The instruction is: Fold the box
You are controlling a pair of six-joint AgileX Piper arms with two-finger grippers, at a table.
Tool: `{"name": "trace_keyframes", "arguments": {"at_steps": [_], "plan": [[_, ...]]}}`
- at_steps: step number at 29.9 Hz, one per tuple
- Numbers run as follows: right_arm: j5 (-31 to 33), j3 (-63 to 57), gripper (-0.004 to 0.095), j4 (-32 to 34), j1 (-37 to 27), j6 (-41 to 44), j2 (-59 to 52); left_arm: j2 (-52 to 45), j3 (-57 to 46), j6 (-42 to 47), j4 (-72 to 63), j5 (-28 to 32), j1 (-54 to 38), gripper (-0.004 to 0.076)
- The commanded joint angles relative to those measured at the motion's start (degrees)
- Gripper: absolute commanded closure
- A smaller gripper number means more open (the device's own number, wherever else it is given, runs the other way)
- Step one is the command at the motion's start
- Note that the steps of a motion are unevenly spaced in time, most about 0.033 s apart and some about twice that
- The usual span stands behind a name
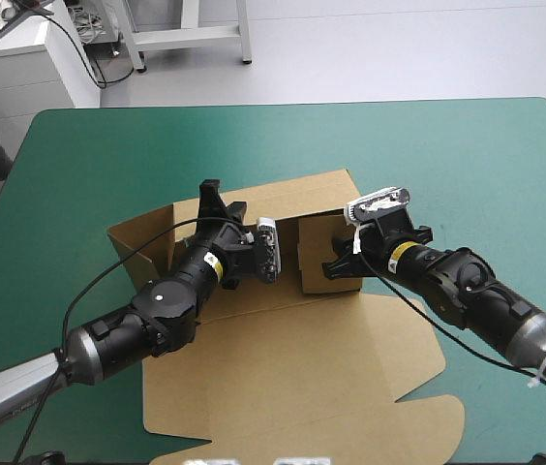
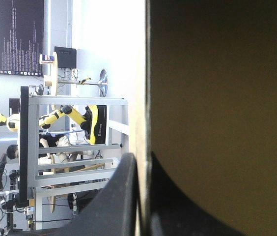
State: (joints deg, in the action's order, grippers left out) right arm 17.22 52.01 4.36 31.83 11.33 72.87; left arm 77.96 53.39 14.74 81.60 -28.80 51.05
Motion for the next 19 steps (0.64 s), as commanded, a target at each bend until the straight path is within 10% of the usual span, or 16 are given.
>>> {"name": "trace_keyframes", "arguments": {"at_steps": [1,7,13,19], "plan": [[-5.7,1.7,0.0393,0.5,-0.3,0.6,0.3,-1.7,1.5,0.5,1.7,1.5,0.4,0.0732],[-7.5,1.7,0.0475,0.5,-0.3,1.3,4.5,-1.7,1.5,0.5,1.7,1.5,0.4,0.0732],[-6.8,1.7,0.0926,0.5,-0.3,1.3,4.3,-1.7,1.5,0.5,1.7,1.5,0.4,0.0732],[-6.7,1.7,0.0925,0.4,-0.3,2.1,4.3,-1.7,1.5,0.5,2.9,1.5,0.4,0.0732]]}}
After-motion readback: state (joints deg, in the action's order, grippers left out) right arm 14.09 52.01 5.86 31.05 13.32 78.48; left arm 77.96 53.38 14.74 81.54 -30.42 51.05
